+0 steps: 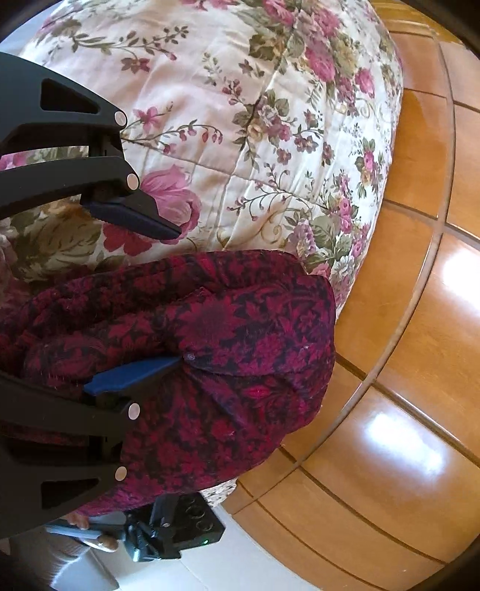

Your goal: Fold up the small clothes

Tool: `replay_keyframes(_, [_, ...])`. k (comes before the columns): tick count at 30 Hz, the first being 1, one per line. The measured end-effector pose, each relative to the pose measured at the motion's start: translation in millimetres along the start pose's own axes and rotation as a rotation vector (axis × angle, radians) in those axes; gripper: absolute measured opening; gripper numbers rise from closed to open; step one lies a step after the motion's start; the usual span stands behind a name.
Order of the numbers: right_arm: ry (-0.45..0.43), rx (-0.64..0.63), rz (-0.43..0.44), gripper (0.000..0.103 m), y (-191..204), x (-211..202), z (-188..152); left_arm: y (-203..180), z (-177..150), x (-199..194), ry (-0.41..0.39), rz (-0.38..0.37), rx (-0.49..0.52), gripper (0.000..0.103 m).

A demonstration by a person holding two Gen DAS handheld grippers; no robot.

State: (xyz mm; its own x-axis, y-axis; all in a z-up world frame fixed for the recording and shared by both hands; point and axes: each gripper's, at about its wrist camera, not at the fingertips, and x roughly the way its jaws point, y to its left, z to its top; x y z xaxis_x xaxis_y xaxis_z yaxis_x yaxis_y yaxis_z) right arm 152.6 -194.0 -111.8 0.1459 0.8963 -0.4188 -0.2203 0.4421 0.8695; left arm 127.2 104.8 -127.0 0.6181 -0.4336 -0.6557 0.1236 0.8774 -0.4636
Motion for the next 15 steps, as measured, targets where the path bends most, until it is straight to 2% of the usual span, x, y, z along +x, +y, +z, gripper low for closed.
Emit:
replay_keyframes(5, [0.026, -0.028, 0.067, 0.101, 4, 23, 14, 21, 1, 4, 0.02, -0.082, -0.073, 0.063])
replay_keyframes(9, [0.017, -0.045, 0.061, 0.101, 13, 31, 14, 46, -5, 11, 0.044, -0.225, -0.217, 0.062])
replay_keyframes(10, [0.014, -0.05, 0.055, 0.101, 16, 30, 13, 49, -8, 12, 0.045, -0.262, -0.255, 0.058])
replay_keyframes(11, [0.005, -0.064, 0.047, 0.096, 23, 28, 10, 48, -11, 11, 0.038, -0.294, -0.269, 0.053])
replay_keyframes(12, [-0.007, -0.084, 0.043, 0.091, 31, 25, 8, 44, -13, 9, 0.021, -0.314, -0.267, 0.053])
replay_keyframes(15, [-0.033, -0.151, 0.035, 0.083, 56, 11, -1, 31, -16, 8, 0.003, -0.361, -0.264, 0.053])
